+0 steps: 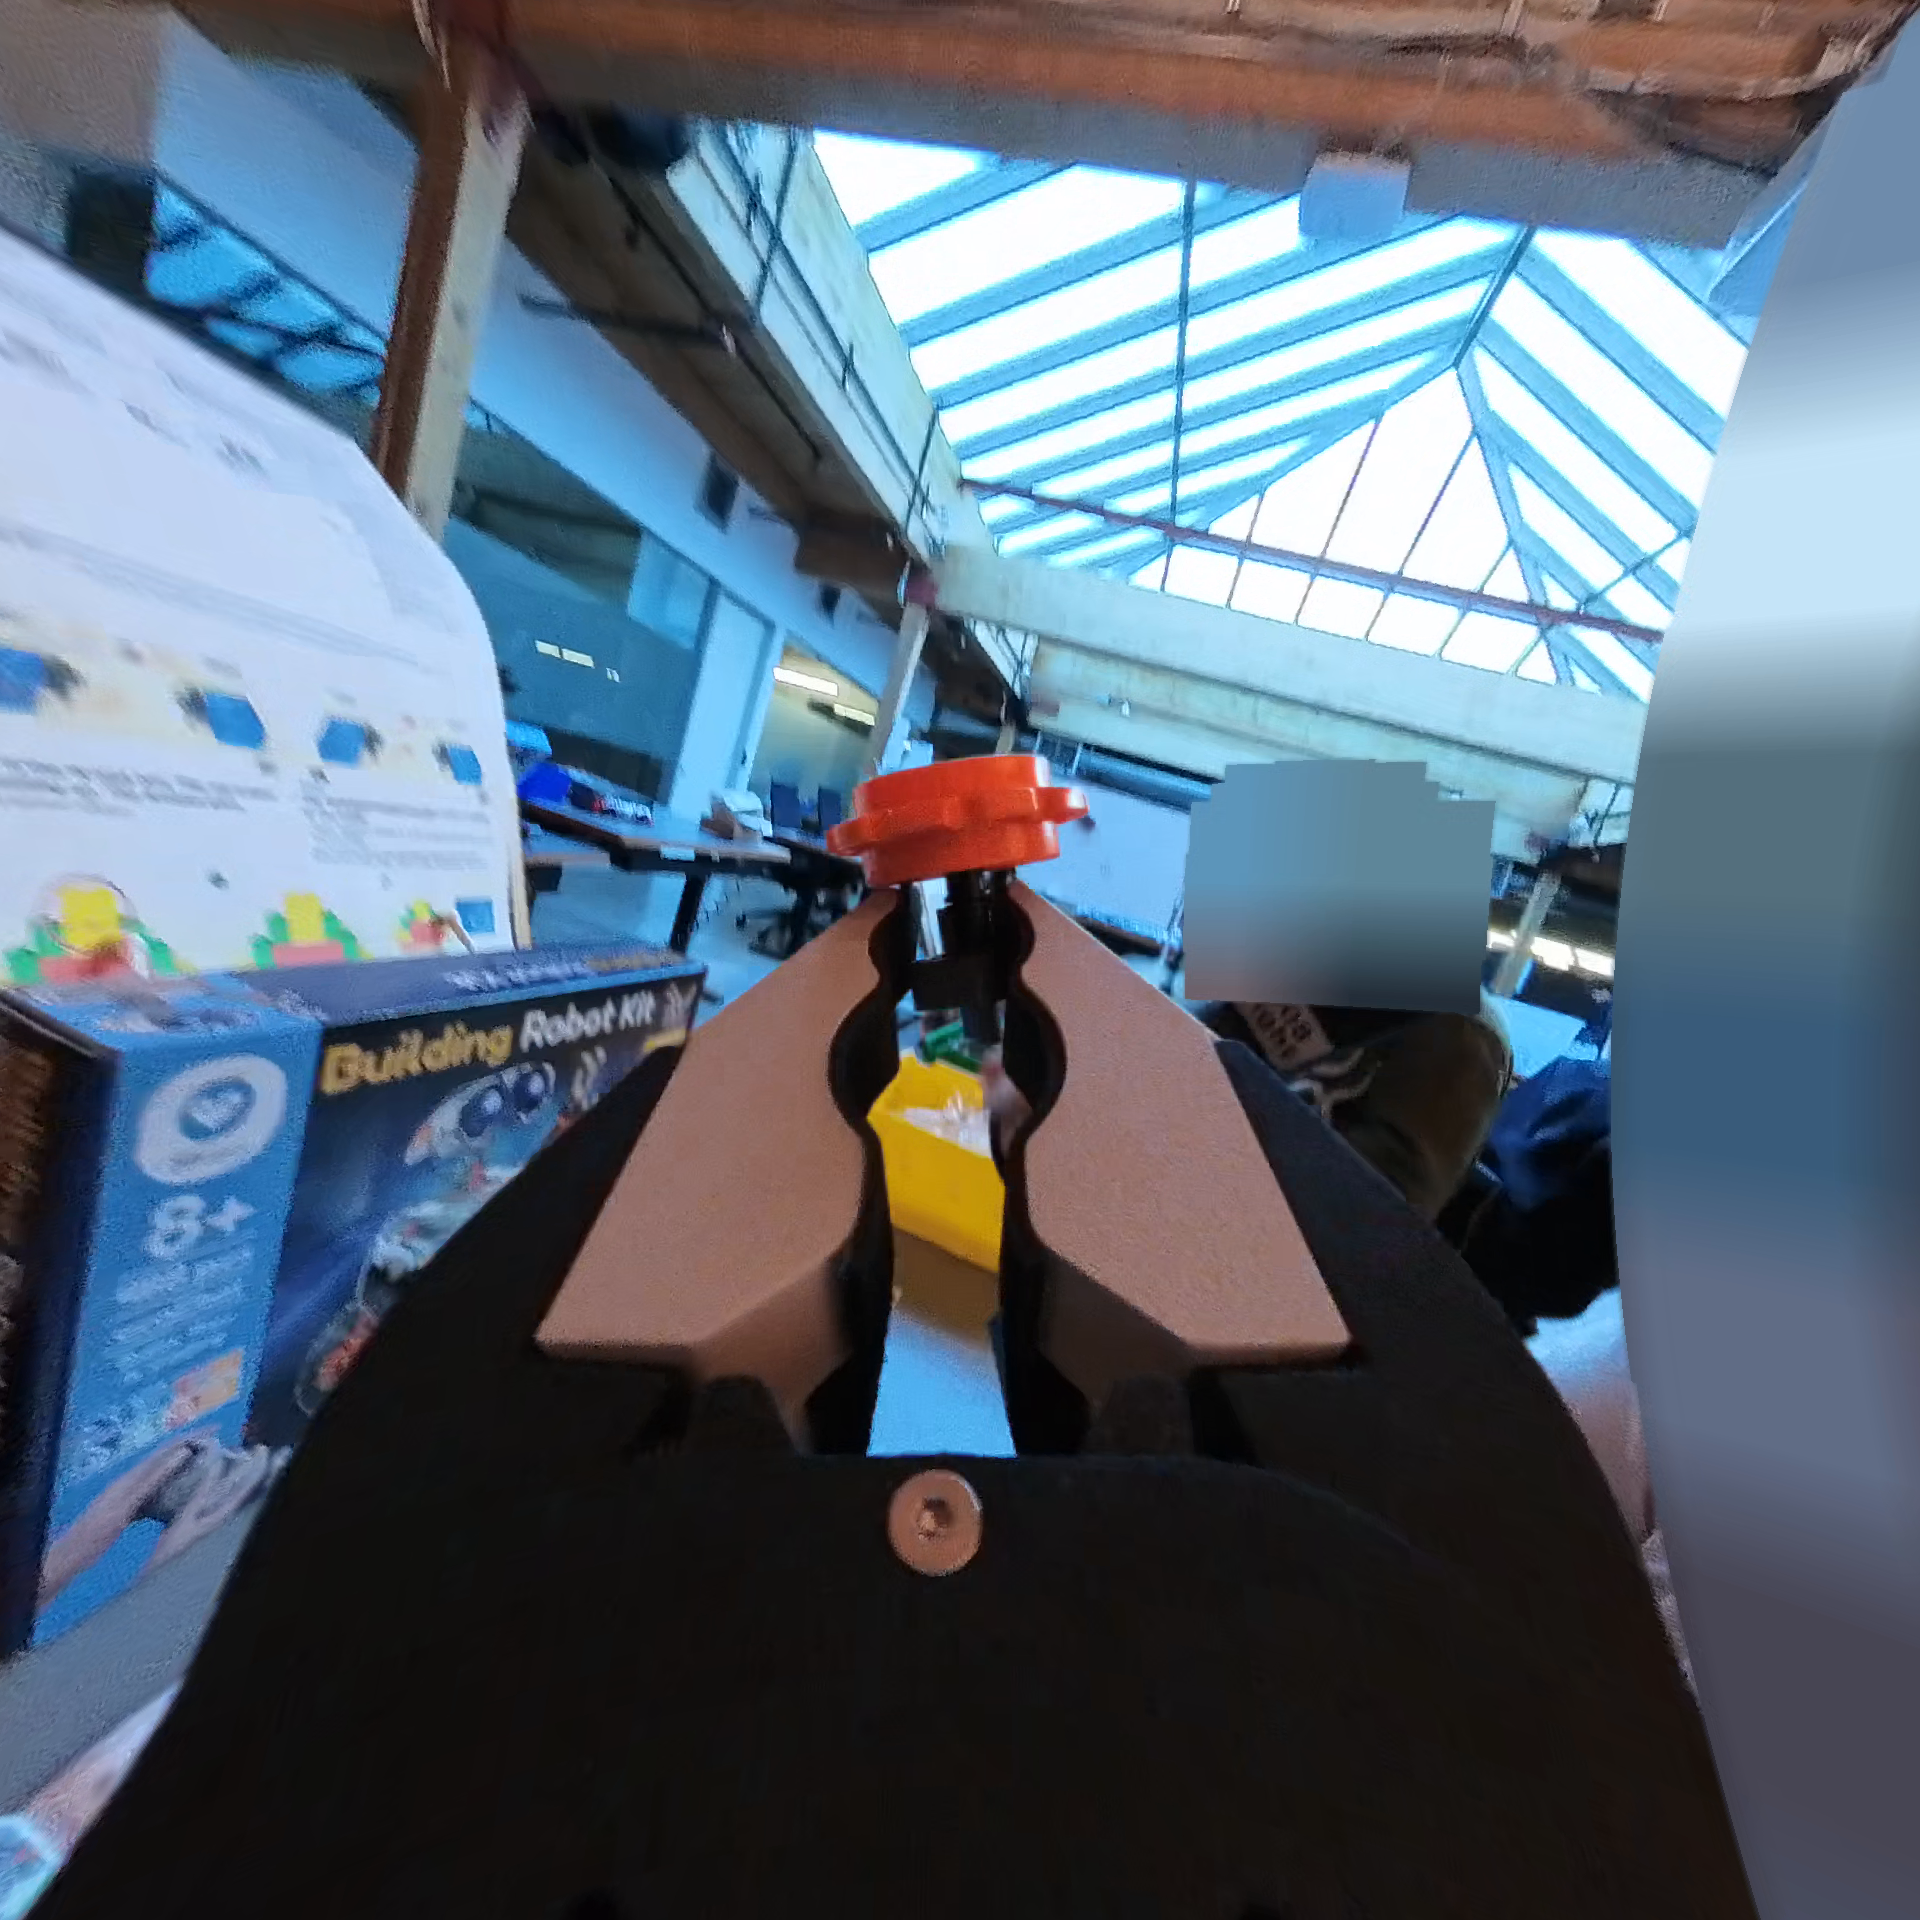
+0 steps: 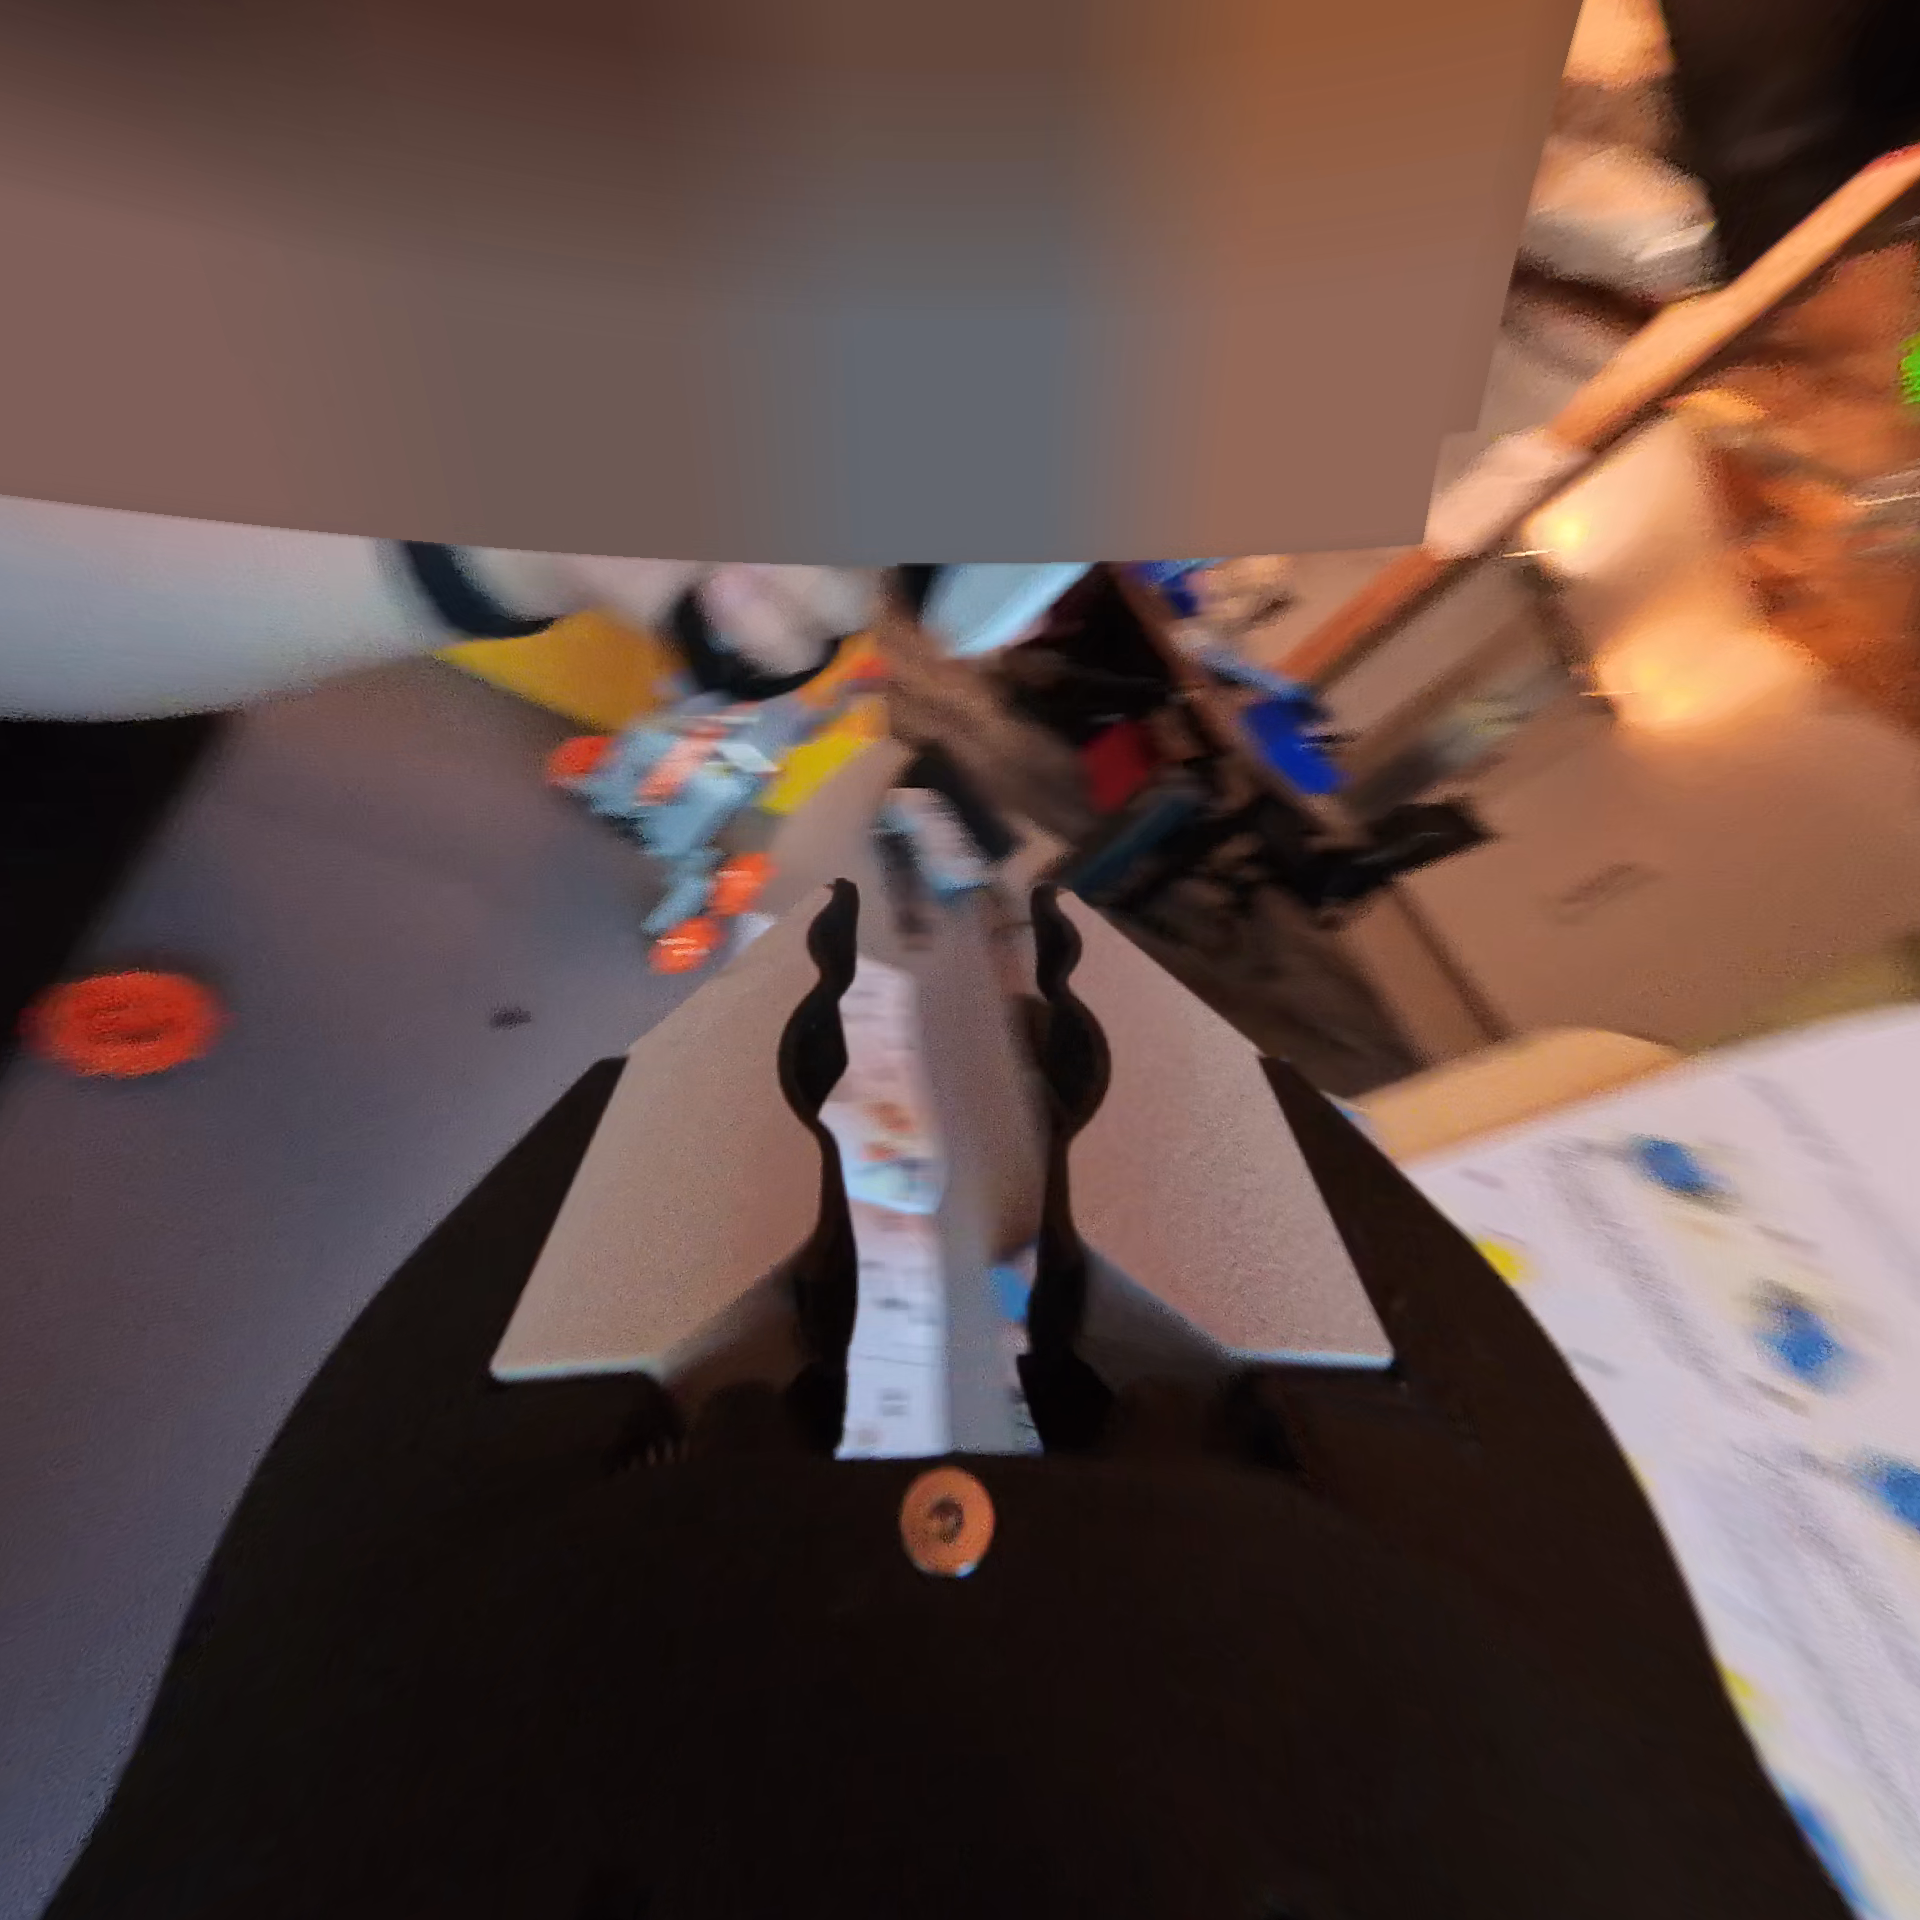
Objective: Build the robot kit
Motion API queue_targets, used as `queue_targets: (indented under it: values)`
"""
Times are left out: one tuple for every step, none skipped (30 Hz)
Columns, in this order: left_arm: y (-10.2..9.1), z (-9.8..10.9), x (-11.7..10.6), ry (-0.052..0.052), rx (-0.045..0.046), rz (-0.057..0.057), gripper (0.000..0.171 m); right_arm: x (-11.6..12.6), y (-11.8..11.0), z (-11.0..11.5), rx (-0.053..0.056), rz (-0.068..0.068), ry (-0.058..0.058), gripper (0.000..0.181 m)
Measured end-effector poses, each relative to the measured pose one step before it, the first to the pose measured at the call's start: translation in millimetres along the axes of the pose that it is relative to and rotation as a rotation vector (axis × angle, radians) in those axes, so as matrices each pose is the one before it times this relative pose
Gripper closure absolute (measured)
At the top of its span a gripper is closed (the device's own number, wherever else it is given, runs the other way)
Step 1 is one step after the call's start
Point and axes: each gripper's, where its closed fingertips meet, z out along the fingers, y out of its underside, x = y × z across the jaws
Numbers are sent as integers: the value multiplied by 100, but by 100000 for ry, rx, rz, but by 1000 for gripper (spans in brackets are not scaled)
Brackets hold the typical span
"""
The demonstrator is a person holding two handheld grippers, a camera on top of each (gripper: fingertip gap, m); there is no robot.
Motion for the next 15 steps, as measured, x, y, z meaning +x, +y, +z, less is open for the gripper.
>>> queue_targets:
  values:
    - [-1448, -1041, 345, -130, 2915, 1602, 160, -2751, -44, 763, -318, 3512, -14811, 149]
    - [-1293, -973, 361, -502, 2487, 1904, 160, -3084, 41, 1163, -54, 3459, -16393, 149]
    - [-1142, -890, 396, -405, 2205, 1825, 160, -2855, 370, 1649, -1345, 3398, -15265, 149]
    - [-1045, -797, 429, -68, 2234, 1644, 160, -2226, 862, 2108, -3535, 3021, -12190, 149]
    - [-1035, -719, 412, -16, 2780, 1575, 160, -1540, 1416, 2413, -6249, 1361, -9107, 146]
    - [-948, -612, 384, 140, 2813, 1450, 160, -910, 1846, 2480, -8197, -41, -6376, 144]
    - [-745, -484, 357, 580, 2016, 1228, 161, -766, 1906, 2420, -7859, 903, -5896, 142]
    - [-479, -344, 324, 939, 884, 596, 161, -901, 1640, 2185, -5495, 3619, -7055, 141]
    - [-249, -201, 279, 1164, 121, -126, 161, -725, 1110, 1860, -1570, 5430, -6464, 140]
    - [-97, -94, 240, 1304, -195, -453, 161, -228, 638, 1424, 1311, 5859, -3060, 135]
    - [-20, -10, 141, 1039, -170, -484, 160, 76, 175, 968, 3983, 4829, 30, 131]
    - [-11, 45, 31, 606, 128, -438, 161, 73, -196, 587, 5747, 3062, 1387, 126]
    - [32, 78, -37, 360, 307, -530, 161, -34, -432, 311, 6589, 1532, 1734, 122]
    - [105, 93, -59, 415, -69, -731, 161, 3, -362, 164, 5418, 559, 2412, 122]
    - [166, 101, -56, 501, -466, -938, 160, 374, -1, 136, 1911, 780, 4293, 123]
